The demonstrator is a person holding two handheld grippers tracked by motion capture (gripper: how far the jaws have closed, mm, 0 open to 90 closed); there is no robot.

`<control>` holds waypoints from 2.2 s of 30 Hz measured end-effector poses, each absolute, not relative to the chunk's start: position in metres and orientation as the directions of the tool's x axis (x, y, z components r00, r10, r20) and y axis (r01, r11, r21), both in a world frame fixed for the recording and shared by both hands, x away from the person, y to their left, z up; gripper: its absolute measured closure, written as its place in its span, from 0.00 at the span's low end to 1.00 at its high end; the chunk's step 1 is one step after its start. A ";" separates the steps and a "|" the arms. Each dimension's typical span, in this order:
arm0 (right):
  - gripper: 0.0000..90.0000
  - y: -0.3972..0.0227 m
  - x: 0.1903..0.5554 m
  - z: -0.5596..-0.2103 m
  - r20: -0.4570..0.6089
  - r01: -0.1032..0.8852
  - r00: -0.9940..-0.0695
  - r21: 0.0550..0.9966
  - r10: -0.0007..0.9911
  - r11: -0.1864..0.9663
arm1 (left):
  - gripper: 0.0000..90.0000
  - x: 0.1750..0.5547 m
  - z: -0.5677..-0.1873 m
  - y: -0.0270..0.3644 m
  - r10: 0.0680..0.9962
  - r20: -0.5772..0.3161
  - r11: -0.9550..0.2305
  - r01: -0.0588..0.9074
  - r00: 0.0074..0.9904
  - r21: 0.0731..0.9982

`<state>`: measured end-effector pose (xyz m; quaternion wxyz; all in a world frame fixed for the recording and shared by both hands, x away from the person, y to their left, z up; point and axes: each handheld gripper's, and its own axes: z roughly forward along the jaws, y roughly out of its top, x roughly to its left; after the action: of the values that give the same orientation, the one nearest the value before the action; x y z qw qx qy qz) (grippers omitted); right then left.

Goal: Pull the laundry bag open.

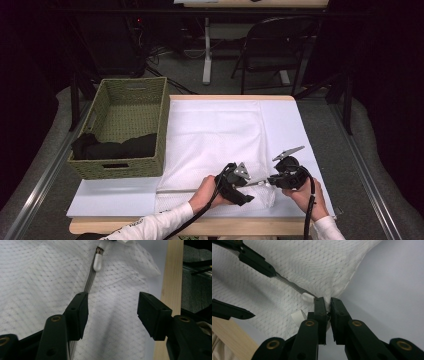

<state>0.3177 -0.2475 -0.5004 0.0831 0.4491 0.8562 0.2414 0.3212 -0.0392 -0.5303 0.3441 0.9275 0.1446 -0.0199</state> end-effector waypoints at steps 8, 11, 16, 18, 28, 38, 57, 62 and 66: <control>0.94 -0.246 0.316 -0.499 0.075 0.721 -0.590 0.497 0.804 0.483 | 0.60 0.326 -0.533 -0.054 0.250 -0.134 -0.723 0.277 0.959 0.633; 0.94 -0.245 0.315 -0.498 0.079 0.728 -0.583 0.494 0.809 0.476 | 0.61 0.328 -0.535 -0.057 0.265 -0.129 -0.721 0.286 0.955 0.631; 0.94 -0.245 0.315 -0.498 0.079 0.717 -0.597 0.499 0.798 0.487 | 0.65 0.332 -0.539 -0.060 0.279 -0.132 -0.719 0.298 0.951 0.629; 0.94 -0.244 0.315 -0.498 0.079 0.714 -0.599 0.504 0.797 0.486 | 0.67 0.333 -0.540 -0.061 0.281 -0.131 -0.720 0.299 0.951 0.627; 0.94 -0.242 0.314 -0.497 0.083 0.702 -0.614 0.513 0.785 0.495 | 0.73 0.339 -0.542 -0.065 0.284 -0.135 -0.718 0.304 0.949 0.627; 0.94 -0.240 0.313 -0.498 0.095 0.695 -0.625 0.521 0.775 0.496 | 0.81 0.340 -0.539 -0.066 0.271 -0.155 -0.710 0.305 0.950 0.634; 0.90 -0.239 0.315 -0.503 0.106 0.698 -0.630 0.511 0.769 0.502 | 0.95 0.340 -0.543 -0.062 0.293 -0.172 -0.674 0.331 0.941 0.661; 0.90 -0.238 0.316 -0.505 0.114 0.699 -0.630 0.515 0.768 0.497 | 0.95 0.339 -0.544 -0.061 0.299 -0.175 -0.663 0.336 0.938 0.669; 0.93 -0.236 0.314 -0.502 0.105 0.693 -0.631 0.523 0.769 0.497 | 0.95 0.339 -0.543 -0.059 0.309 -0.188 -0.645 0.350 0.932 0.679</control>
<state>0.3144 -0.2362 -0.5021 0.0708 0.4237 0.8622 0.2685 0.3389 -0.0587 -0.5426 0.3801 0.9065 0.1817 -0.0275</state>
